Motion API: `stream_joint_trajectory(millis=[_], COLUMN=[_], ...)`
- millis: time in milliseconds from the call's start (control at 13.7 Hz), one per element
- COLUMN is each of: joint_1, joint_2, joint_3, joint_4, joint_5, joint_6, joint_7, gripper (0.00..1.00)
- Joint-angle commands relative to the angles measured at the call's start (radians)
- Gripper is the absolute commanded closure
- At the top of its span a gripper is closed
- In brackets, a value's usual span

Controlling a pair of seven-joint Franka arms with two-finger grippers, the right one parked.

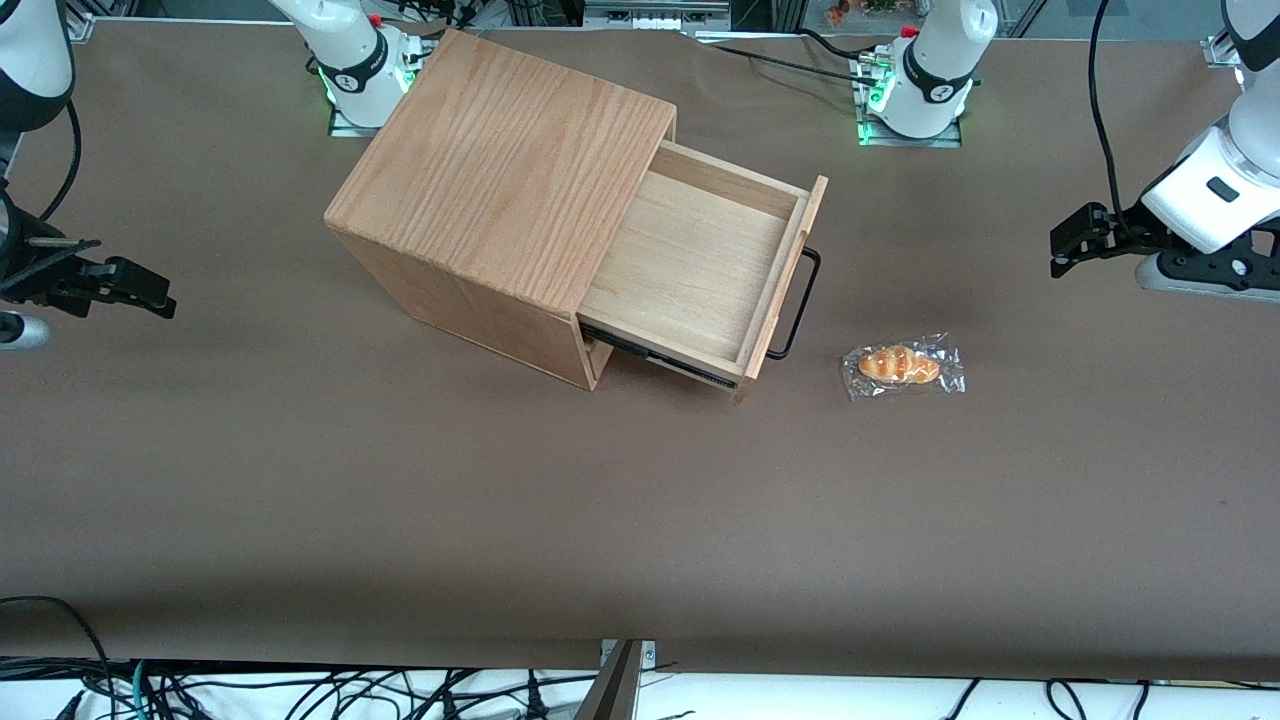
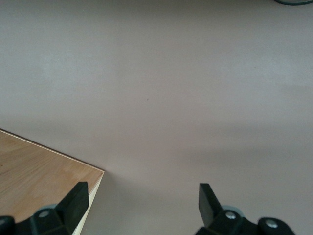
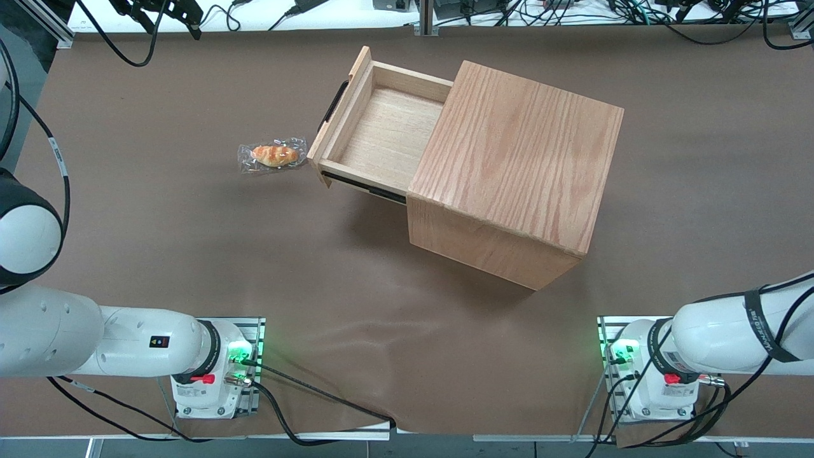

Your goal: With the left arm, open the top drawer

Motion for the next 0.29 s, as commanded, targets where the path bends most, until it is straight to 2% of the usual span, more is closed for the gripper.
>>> stream_joint_trajectory(millis=[0, 220], joint_1=[0.002, 0.005], joint_2=[0.003, 0.003], joint_3=[0.000, 0.006], joint_4=[0.020, 0.020], joint_5=[-0.012, -0.032], joint_6=[-0.022, -0.037], joint_7=[-0.007, -0.006], gripper=[0.00, 0.00])
